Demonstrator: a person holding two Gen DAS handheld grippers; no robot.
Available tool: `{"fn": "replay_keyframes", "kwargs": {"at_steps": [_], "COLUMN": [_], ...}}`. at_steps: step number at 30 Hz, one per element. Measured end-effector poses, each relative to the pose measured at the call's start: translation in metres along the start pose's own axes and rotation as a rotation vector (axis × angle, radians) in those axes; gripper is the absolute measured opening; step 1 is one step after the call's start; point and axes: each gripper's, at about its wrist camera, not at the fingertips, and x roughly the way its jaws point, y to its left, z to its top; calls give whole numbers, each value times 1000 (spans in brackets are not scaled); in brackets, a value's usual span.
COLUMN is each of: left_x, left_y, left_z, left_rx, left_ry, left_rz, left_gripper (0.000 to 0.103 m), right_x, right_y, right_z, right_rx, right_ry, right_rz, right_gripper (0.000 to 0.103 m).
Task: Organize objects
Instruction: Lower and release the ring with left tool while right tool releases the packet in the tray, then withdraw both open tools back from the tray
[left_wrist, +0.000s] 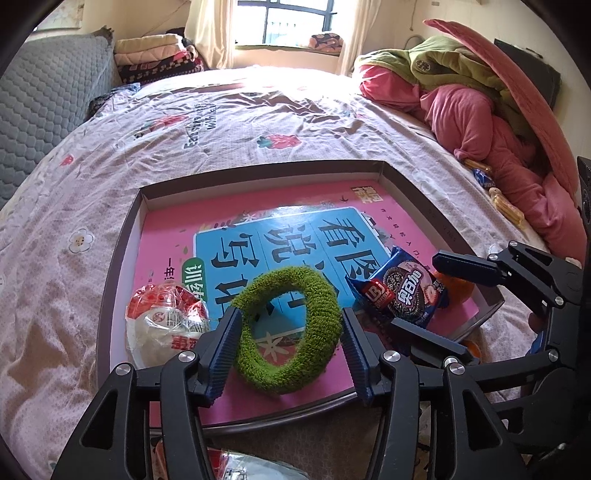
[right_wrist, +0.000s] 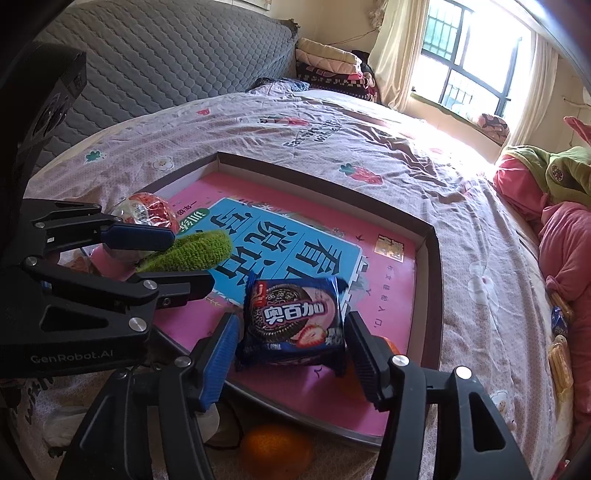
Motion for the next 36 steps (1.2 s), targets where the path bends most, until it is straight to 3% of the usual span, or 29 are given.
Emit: {"fn": "replay_keyframes", "kwargs": {"at_steps": [36], "left_x": [-52], "left_y": [11], "left_z": [7], "left_rx": [-58], "left_ry": [-106], "left_rz": [23], "left_gripper": [71], "right_x": [-23], "right_y": [-13], "right_z": [8], "right_rx": [81], "right_ry": [-74], "right_rz": [-3], "right_gripper": [70]}}
